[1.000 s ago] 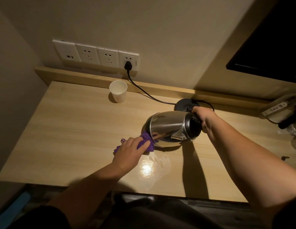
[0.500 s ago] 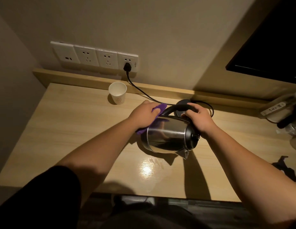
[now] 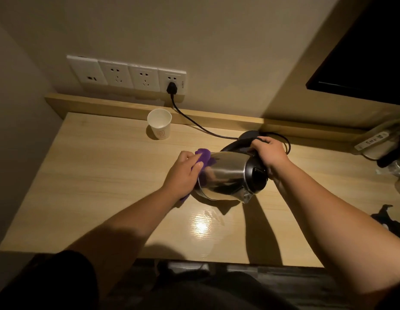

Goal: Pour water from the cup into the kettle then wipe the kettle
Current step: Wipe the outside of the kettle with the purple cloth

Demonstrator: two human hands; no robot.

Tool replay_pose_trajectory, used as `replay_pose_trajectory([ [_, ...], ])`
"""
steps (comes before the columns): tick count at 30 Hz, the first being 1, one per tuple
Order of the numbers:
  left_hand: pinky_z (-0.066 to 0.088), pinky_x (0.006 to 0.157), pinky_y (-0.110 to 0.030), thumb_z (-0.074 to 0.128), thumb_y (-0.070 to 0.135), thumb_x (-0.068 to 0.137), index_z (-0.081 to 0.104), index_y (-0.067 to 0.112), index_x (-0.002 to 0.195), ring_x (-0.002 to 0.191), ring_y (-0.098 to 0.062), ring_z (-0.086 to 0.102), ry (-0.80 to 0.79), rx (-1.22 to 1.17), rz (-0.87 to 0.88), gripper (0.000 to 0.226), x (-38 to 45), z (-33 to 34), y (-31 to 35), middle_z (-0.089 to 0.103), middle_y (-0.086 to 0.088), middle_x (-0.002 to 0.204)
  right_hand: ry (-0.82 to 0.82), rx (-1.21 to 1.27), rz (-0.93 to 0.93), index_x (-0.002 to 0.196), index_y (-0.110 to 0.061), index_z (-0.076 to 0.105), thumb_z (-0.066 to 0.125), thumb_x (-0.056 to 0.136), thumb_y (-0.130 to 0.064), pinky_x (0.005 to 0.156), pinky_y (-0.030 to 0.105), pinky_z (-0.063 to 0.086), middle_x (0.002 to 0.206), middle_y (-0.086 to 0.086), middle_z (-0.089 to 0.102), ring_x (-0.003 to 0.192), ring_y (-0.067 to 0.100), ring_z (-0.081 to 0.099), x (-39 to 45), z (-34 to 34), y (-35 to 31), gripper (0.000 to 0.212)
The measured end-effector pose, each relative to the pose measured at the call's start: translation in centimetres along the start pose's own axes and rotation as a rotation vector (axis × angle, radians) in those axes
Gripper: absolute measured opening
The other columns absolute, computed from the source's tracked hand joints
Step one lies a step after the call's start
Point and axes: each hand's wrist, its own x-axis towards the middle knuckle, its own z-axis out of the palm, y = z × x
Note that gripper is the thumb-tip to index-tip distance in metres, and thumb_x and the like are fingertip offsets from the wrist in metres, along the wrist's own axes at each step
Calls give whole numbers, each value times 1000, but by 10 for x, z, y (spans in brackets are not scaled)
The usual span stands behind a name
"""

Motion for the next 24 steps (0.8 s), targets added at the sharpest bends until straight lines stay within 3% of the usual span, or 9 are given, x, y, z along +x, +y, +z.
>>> replay_pose_trajectory([
  [4,52,85,-29,41,36,101,42,29,136,103,-9,52,92,-58,-49,35,-38,27,-20,35,10,131,45,14,88,90,-17,64,59,90,-17,66,35,55,89,13,68,78,28,66,-2,3,-5,5],
  [9,50,91,-33,42,37,100,33,33,141,111,-12,47,134,43,-40,42,-69,54,-30,27,15,133,136,72,194,107,-8,58,61,87,-22,63,33,52,88,13,68,79,28,67,-7,1,1,24],
  [12,51,91,-34,47,32,99,34,26,144,113,-15,48,140,140,-4,47,-78,63,-31,31,4,138,167,99,223,108,-7,57,60,88,-20,63,33,52,90,13,67,81,29,67,-10,-1,6,24],
  [16,50,91,-35,52,29,97,33,27,141,115,-16,48,79,198,32,48,-88,63,-36,38,0,138,184,132,231,105,-7,57,60,88,-17,58,31,49,86,10,65,76,24,64,-15,2,3,20],
  [19,46,94,-33,49,31,99,38,27,141,115,-17,45,-110,341,126,44,-93,64,-36,39,0,136,197,155,229,104,-7,59,61,89,-17,67,32,55,84,8,65,76,23,65,-17,4,1,18],
  [21,45,95,-33,47,31,99,42,28,139,112,-14,45,-202,326,94,40,-95,65,-30,41,3,132,199,160,227,105,-7,59,61,89,-16,72,33,56,84,9,65,77,23,66,-19,7,0,18],
  [24,44,90,-27,45,34,99,45,29,139,103,-9,49,-191,237,5,40,-87,61,-24,42,7,128,224,191,223,105,-7,57,61,90,-15,72,34,56,84,9,65,77,24,66,-19,8,0,18],
])
